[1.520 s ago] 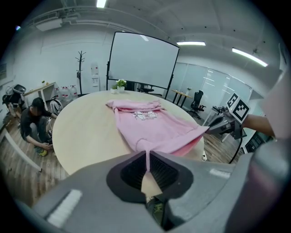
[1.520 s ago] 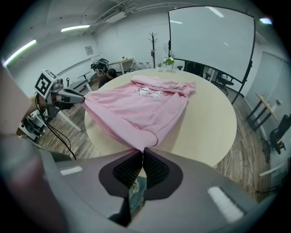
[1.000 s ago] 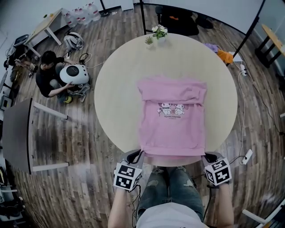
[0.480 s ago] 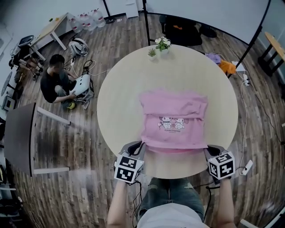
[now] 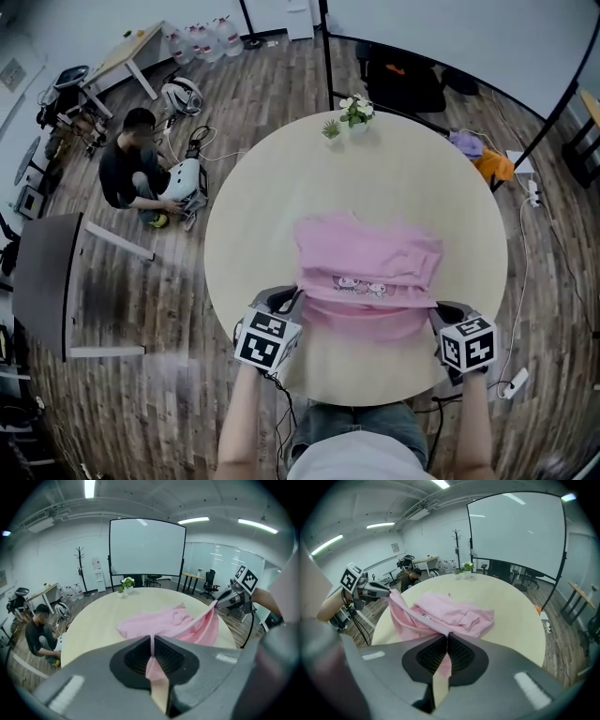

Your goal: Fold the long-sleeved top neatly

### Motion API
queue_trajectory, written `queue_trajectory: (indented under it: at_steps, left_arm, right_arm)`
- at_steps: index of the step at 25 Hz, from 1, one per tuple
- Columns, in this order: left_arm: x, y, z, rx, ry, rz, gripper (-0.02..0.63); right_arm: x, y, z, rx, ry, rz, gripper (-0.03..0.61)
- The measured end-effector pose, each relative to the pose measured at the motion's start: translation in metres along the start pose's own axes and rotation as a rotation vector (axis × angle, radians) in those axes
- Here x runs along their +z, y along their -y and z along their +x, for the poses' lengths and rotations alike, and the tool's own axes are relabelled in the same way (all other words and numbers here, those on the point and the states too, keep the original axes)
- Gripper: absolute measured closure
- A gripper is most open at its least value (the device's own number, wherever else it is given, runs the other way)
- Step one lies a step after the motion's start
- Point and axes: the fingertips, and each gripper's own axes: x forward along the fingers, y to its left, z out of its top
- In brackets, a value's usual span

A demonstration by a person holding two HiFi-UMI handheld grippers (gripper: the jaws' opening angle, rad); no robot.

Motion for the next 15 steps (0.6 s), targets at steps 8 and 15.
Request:
queue_trajectory:
  at_steps: [8, 15]
  left_arm:
    - [0.022, -0.018, 0.034, -0.034, -0.119, 0.045, 0.586]
    - [0.041, -0.035, 0.052, -0.042, -0.181, 0.129, 0.586]
  right_arm:
    - [0.034, 0.031, 0.027, 0.064, -0.009, -0.002, 0.548]
    - [0.055, 0.045, 0.042, 0.088, -0.011, 0.007, 0.548]
